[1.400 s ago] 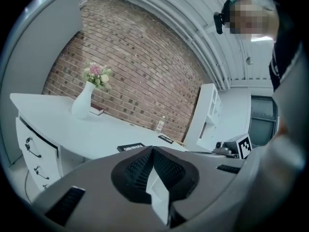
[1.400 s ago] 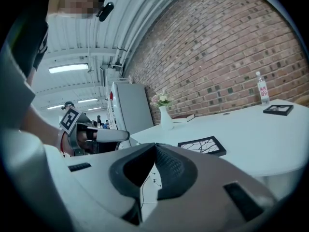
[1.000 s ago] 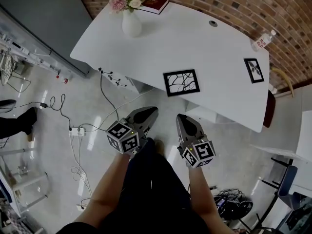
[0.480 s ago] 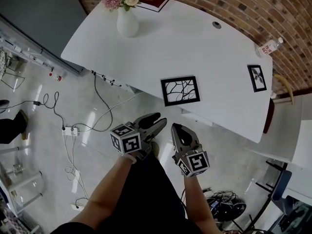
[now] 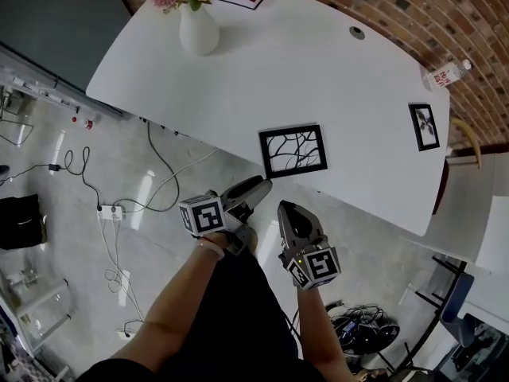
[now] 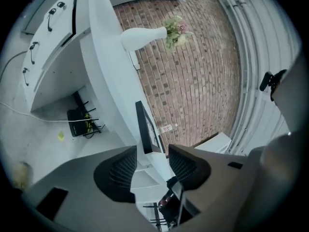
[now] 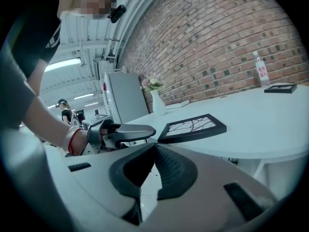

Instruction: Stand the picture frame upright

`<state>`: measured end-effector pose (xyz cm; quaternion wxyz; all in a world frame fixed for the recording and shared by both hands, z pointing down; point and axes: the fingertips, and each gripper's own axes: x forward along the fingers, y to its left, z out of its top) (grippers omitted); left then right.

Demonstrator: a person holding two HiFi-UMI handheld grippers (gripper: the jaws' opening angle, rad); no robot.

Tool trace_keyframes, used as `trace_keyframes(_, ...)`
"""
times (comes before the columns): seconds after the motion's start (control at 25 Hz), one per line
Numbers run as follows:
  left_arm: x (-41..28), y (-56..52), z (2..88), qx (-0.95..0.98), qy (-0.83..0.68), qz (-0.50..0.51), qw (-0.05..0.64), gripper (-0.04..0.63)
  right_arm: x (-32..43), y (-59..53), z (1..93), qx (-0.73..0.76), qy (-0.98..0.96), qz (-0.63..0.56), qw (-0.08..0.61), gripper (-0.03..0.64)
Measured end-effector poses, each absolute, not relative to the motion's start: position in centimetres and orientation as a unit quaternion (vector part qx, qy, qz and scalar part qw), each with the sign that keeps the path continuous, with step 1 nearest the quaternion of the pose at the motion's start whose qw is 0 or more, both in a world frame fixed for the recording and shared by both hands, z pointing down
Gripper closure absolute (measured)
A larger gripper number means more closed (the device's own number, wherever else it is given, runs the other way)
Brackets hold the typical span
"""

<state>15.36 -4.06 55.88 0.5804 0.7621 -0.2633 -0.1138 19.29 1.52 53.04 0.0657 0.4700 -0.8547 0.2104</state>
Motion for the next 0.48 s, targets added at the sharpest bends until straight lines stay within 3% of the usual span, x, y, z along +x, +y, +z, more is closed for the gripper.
trace_keyframes(0.36,17.1,-5.6,56.7,0.717,-0.237,-0.158,0.636,0.387,19.9,1.2,55.0,0.475,-0.847,0.227,0.067,0.612)
trace_keyframes(0.44,17.2,-5.7,56.9,0.709,-0.239,-0.159,0.644,0.423,20.0,1.3,55.1,0.476,-0.846,0.229,0.069,0.614)
trace_keyframes(0.48,17.1,-5.6,56.9,0.705,-0.242,-0.157,0.648,0.475,20.0,1.4,55.2,0.476,-0.846,0.229,0.069,0.613)
